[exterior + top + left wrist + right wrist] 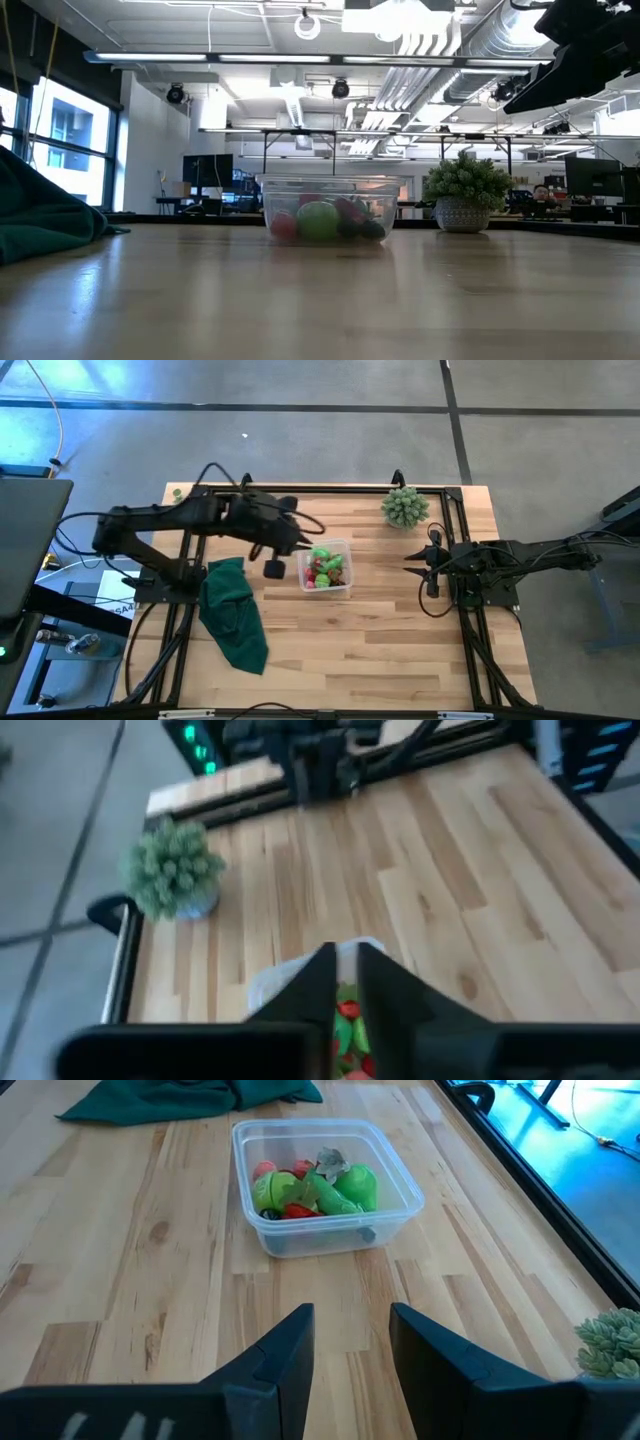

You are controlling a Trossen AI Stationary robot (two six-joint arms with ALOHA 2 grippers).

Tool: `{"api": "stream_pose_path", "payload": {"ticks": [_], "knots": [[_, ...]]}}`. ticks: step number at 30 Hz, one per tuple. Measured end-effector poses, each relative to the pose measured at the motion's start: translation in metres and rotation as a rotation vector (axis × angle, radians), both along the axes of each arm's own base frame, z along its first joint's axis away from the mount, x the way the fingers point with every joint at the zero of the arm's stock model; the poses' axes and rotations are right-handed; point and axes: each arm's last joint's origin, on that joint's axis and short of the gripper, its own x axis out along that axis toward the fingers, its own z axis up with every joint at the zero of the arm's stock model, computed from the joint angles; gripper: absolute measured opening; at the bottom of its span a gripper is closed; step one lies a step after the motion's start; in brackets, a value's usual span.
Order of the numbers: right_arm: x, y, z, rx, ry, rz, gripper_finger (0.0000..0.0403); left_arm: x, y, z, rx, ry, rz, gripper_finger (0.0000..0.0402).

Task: Pick and placing Produce into tupperware
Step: Return to Home Position

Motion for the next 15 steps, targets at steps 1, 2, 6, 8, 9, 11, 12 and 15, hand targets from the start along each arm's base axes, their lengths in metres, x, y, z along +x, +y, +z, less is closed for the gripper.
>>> {"api": "stream_pose_path", "payload": {"ticks": [1,2,6,8,9,11,12,15], "knots": [[0.0,0.0,0.0,0.0,0.001,0.0,0.0123,-0.003,-0.004,0.003,0.015,-0.011,-0.022,0.002],[0.0,0.0,0.0,0.0,0.001,0.0,0.0123,-0.005,-0.009,0.007,0.036,-0.036,-0.05,0.001],[0.0,0.0,0.0,0.0,0.0,0.0,0.0123,-0.014,-0.03,0.024,0.129,-0.134,-0.168,0.0024],[0.0,0.0,0.0,0.0,0.0,0.001,0.0123,-0.024,-0.039,0.033,0.155,-0.175,-0.202,0.0039],[0.0,0.0,0.0,0.0,-0.001,0.0,0.0123,-0.031,-0.042,0.038,0.166,-0.197,-0.213,0.0045],[0.0,0.0,0.0,0.001,0.0,0.002,0.0123,-0.046,-0.047,0.047,0.19,-0.223,-0.219,0.0054],[0.0,0.0,0.0,0.001,-0.001,0.002,0.0123,-0.054,-0.048,0.05,0.201,-0.227,-0.21,0.0058],[0.0,0.0,0.0,0.0,0.0,0.001,0.0123,-0.076,-0.049,0.058,0.239,-0.234,-0.151,0.0063]]}}
